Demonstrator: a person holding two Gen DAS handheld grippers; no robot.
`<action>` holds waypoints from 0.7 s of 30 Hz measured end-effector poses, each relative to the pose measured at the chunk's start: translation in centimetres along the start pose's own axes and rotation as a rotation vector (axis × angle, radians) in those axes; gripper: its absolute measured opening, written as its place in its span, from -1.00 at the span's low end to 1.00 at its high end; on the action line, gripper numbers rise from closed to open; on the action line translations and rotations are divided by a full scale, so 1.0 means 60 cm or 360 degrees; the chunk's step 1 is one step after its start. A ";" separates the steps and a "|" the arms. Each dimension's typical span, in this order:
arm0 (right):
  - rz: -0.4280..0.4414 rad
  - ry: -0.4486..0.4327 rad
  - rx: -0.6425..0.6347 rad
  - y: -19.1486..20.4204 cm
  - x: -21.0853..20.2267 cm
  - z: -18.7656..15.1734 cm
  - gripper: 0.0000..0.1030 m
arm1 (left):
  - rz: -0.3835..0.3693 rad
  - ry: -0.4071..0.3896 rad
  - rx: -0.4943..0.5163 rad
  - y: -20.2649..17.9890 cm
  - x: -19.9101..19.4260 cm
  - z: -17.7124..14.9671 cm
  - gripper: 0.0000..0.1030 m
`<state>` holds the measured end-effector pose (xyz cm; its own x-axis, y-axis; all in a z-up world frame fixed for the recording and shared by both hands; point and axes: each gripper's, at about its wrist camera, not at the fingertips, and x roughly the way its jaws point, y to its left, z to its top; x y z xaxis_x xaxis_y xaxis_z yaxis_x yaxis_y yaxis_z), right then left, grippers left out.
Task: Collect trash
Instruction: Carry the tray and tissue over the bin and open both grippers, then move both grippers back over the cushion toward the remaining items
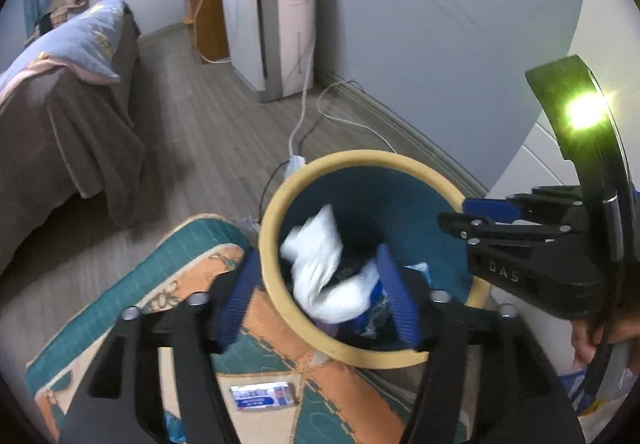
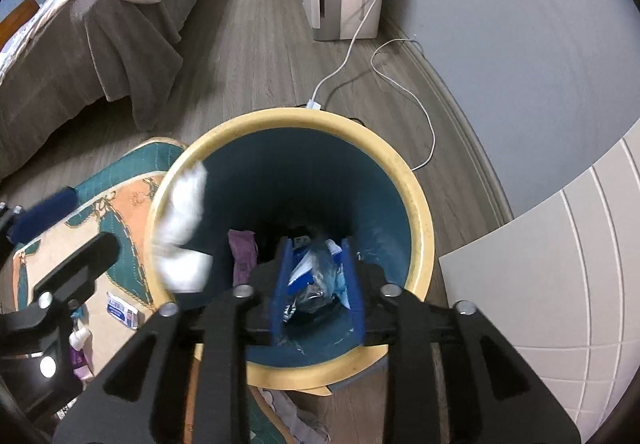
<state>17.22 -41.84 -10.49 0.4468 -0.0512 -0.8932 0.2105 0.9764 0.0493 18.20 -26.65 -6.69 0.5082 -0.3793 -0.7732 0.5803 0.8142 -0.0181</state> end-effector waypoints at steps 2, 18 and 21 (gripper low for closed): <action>-0.0001 -0.0005 0.0013 0.000 -0.003 0.000 -0.17 | 0.0012 0.0000 -0.0024 0.007 0.001 -0.001 0.46; -0.0017 -0.0103 -0.0076 0.068 -0.075 -0.009 0.88 | 0.0376 -0.0118 -0.0046 0.066 -0.136 -0.054 0.85; 0.0025 -0.0148 -0.0126 0.102 -0.108 -0.021 0.88 | 0.0408 -0.0152 -0.0081 0.084 -0.180 -0.077 0.86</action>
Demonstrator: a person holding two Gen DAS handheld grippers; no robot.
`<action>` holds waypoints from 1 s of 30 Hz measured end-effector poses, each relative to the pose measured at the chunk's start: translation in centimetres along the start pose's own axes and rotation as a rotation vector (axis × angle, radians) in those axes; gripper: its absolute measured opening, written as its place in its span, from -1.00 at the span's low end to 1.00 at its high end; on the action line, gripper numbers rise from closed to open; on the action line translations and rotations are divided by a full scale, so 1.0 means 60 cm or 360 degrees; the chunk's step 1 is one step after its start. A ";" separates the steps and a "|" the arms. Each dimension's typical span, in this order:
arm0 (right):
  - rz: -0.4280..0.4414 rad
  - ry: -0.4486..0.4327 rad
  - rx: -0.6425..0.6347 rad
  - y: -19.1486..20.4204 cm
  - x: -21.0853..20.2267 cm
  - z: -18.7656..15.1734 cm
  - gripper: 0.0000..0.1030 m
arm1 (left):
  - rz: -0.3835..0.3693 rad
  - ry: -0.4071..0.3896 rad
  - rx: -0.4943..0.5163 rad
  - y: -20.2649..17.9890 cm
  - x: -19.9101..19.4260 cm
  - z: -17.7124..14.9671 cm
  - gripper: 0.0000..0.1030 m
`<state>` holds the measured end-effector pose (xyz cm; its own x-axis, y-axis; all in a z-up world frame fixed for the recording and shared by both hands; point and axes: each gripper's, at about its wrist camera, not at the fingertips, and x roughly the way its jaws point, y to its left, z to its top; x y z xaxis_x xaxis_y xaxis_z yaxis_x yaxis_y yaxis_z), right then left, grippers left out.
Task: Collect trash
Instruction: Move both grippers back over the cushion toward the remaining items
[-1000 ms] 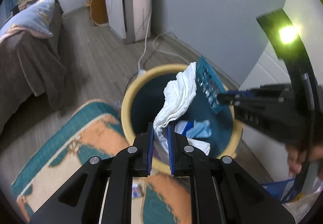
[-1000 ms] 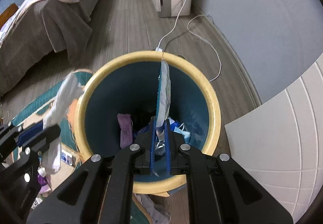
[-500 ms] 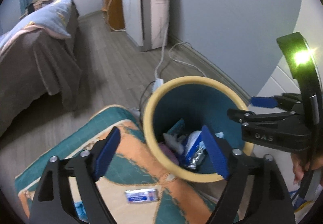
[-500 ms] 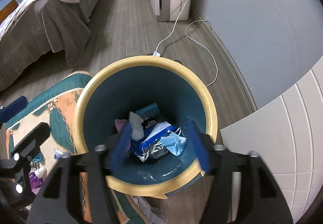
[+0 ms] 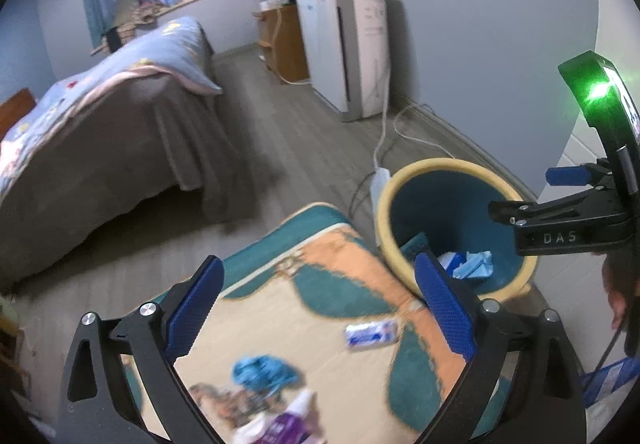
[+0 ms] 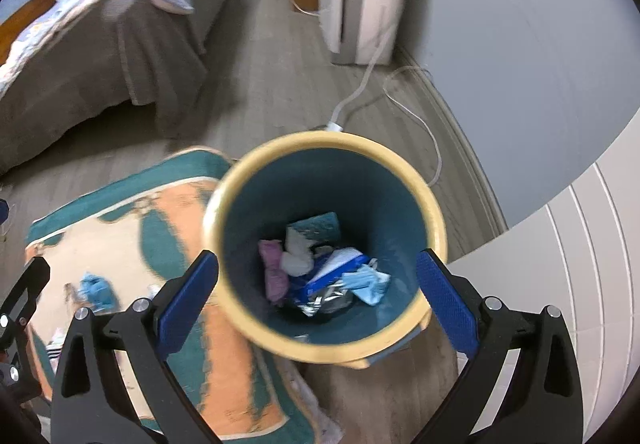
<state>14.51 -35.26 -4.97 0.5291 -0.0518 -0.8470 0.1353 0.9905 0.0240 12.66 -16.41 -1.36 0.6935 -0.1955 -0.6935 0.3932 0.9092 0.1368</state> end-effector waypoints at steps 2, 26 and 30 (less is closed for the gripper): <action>0.0009 -0.0028 -0.0033 0.021 -0.018 -0.004 0.88 | 0.0020 -0.0007 -0.0040 0.020 -0.025 -0.012 0.86; 0.0119 0.0004 -0.0183 0.193 -0.082 -0.102 0.88 | 0.0244 0.0161 -0.0322 0.157 -0.152 -0.237 0.87; 0.0067 0.0054 -0.0193 0.198 -0.069 -0.114 0.88 | 0.0226 0.0337 -0.0309 0.152 -0.110 -0.286 0.87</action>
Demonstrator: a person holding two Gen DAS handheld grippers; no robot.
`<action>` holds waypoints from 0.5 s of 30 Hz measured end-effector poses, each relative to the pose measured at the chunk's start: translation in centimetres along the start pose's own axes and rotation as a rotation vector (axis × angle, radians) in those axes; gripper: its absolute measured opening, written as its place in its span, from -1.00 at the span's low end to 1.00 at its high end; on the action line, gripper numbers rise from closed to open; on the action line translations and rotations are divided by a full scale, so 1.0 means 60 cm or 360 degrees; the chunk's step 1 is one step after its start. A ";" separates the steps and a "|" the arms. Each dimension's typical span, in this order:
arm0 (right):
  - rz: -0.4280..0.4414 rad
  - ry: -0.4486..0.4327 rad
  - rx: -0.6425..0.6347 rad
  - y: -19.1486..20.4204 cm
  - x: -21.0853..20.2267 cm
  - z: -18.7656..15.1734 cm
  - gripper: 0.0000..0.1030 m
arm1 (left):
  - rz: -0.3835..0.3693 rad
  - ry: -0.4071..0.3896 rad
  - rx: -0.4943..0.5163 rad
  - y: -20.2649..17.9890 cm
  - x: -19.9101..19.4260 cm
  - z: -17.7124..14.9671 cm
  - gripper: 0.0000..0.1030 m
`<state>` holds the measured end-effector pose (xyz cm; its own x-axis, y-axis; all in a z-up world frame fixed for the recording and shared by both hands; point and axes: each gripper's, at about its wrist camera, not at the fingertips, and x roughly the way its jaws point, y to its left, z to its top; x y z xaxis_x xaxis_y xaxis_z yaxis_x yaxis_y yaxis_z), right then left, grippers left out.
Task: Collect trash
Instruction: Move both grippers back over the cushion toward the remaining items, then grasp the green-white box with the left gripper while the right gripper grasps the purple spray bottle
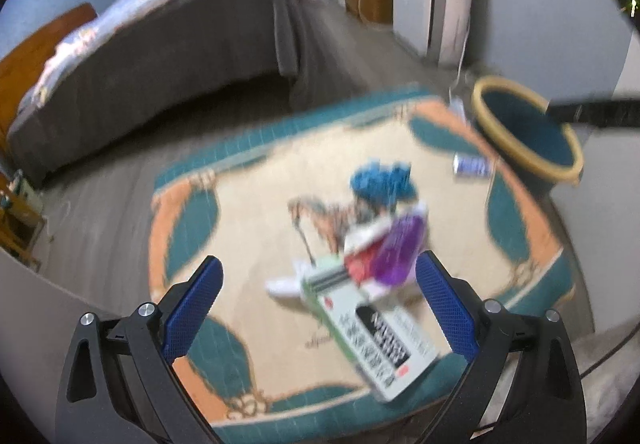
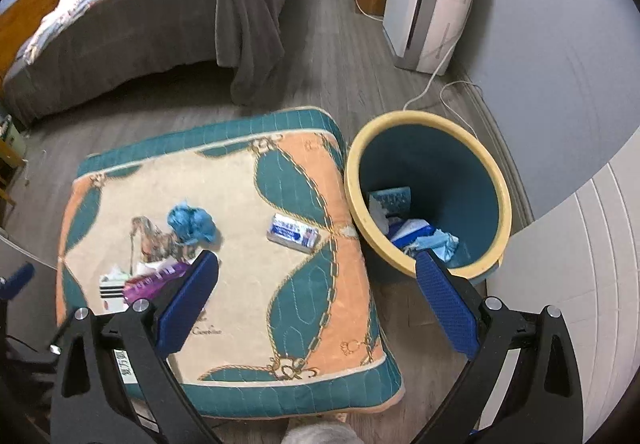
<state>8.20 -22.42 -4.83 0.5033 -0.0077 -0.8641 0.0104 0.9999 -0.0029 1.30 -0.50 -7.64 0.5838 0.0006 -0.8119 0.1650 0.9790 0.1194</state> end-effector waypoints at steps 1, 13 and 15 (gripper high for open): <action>0.0001 0.0011 0.0005 0.001 0.002 -0.002 0.88 | 0.0008 0.0051 0.0017 -0.002 0.015 -0.009 0.87; -0.0021 0.0043 -0.0102 0.044 0.017 0.001 0.88 | -0.0148 0.0397 -0.0104 -0.006 0.101 -0.065 0.81; -0.0025 0.0043 -0.0113 0.047 0.019 0.002 0.88 | -0.0188 0.0444 -0.0110 -0.006 0.112 -0.071 0.58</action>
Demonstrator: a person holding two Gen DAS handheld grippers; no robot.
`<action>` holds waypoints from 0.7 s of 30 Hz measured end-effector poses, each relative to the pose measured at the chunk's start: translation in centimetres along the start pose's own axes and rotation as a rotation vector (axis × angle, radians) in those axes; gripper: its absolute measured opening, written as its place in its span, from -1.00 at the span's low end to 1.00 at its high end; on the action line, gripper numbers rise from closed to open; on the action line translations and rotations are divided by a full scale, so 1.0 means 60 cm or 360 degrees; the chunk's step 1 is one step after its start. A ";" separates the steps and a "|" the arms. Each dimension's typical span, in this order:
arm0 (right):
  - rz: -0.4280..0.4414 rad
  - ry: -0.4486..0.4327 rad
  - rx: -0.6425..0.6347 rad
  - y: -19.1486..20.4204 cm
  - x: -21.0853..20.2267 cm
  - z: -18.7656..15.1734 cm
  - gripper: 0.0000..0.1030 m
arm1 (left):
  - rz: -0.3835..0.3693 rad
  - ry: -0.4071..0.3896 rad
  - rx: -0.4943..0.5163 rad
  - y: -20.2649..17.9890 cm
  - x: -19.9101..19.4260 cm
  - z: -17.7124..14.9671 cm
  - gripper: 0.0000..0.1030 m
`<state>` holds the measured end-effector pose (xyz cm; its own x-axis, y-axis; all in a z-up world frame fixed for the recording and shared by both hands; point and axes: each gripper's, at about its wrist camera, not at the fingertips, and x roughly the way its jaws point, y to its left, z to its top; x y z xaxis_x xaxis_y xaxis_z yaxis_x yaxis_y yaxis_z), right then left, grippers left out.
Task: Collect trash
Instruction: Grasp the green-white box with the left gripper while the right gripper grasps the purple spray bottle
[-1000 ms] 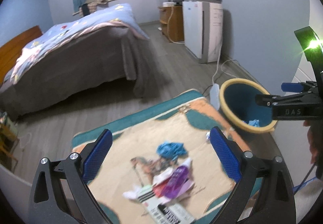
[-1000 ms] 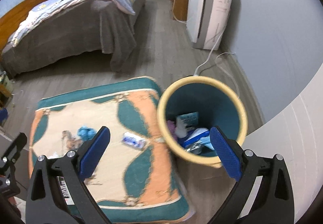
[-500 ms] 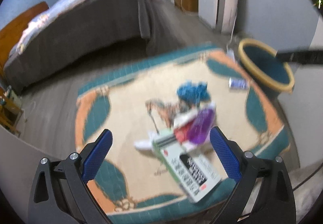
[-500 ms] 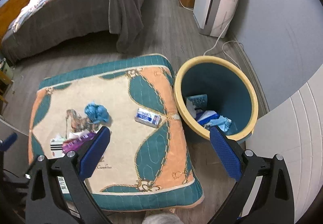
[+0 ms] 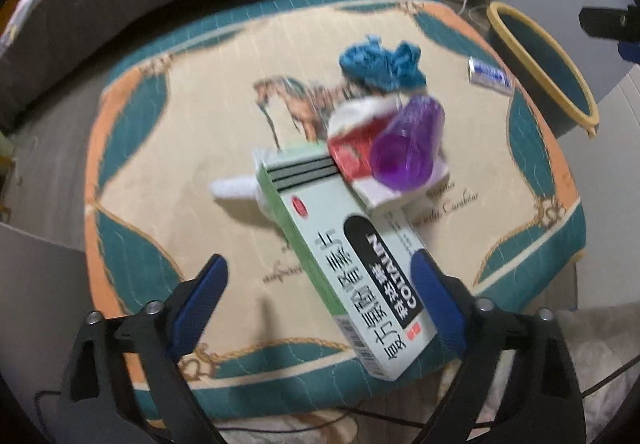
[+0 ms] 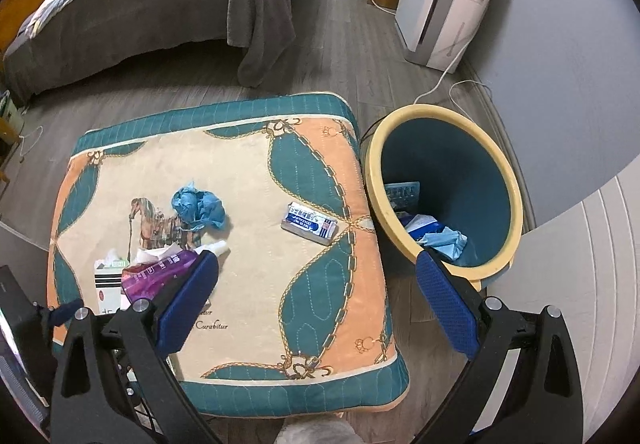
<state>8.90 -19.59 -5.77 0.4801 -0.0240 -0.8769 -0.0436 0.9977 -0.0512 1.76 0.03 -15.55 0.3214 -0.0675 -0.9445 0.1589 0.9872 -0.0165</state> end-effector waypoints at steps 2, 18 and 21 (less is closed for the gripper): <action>0.0001 0.0000 0.0001 0.003 0.001 0.002 0.88 | -0.0067 0.0046 -0.0013 0.002 0.008 -0.003 0.43; 0.0001 -0.0007 -0.0011 0.009 0.001 0.002 0.88 | -0.0182 -0.0211 -0.0109 0.029 -0.057 0.018 -0.55; 0.0011 -0.0008 -0.0003 0.010 0.001 0.002 0.88 | -0.0157 -0.0277 -0.0104 0.034 -0.075 0.031 -0.61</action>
<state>9.02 -18.96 -5.80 0.4840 -0.0168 -0.8749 -0.0488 0.9977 -0.0462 2.35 2.09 -10.71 0.4648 -0.1827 -0.8664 0.1388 0.9814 -0.1325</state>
